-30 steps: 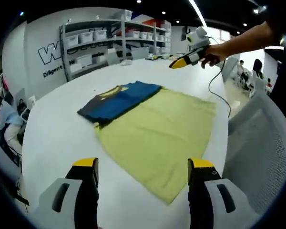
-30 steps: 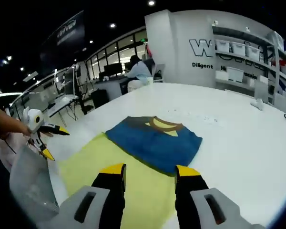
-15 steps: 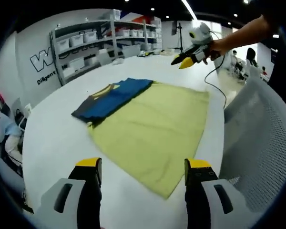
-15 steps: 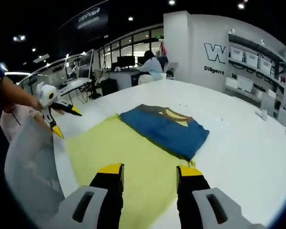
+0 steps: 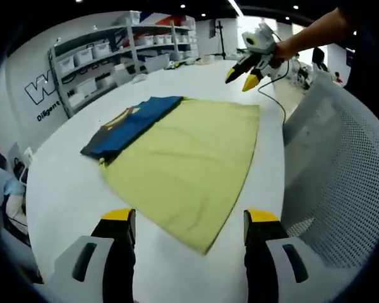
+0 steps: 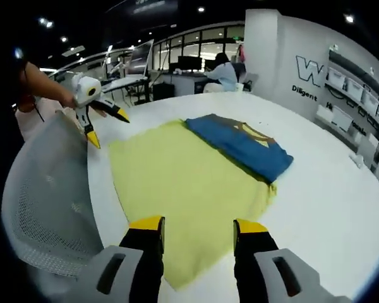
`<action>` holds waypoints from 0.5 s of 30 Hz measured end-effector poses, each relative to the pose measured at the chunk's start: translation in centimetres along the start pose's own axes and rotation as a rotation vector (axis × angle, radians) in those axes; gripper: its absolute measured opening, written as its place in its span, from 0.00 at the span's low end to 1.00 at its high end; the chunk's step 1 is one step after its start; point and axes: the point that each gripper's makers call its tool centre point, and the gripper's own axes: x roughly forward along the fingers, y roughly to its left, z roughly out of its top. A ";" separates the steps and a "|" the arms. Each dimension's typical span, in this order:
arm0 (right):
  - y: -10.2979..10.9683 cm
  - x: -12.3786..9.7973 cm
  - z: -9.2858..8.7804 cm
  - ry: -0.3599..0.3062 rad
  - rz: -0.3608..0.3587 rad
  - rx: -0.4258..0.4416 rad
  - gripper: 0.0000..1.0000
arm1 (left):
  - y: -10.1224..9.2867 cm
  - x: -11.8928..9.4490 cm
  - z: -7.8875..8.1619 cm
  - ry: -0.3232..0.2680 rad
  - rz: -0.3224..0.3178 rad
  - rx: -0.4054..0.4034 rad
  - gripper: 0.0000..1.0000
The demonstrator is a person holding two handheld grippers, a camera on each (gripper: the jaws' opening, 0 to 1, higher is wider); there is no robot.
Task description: Fold the garment on the visible template until the final outline fits inside the template.
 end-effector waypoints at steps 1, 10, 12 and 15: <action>0.4 0.1 -0.3 0.011 0.006 -0.013 0.38 | -0.1 0.0 0.0 0.000 -0.003 -0.001 0.65; 3.0 1.0 -2.9 0.104 0.072 -0.131 0.34 | -0.8 0.5 -0.8 0.025 -0.033 -0.018 0.49; 3.4 1.0 -3.0 0.101 0.084 -0.113 0.32 | -0.9 0.8 -1.2 0.047 -0.039 0.010 0.45; 4.0 1.1 -3.9 0.123 0.105 -0.106 0.30 | -1.0 1.0 -1.7 0.065 -0.049 0.028 0.43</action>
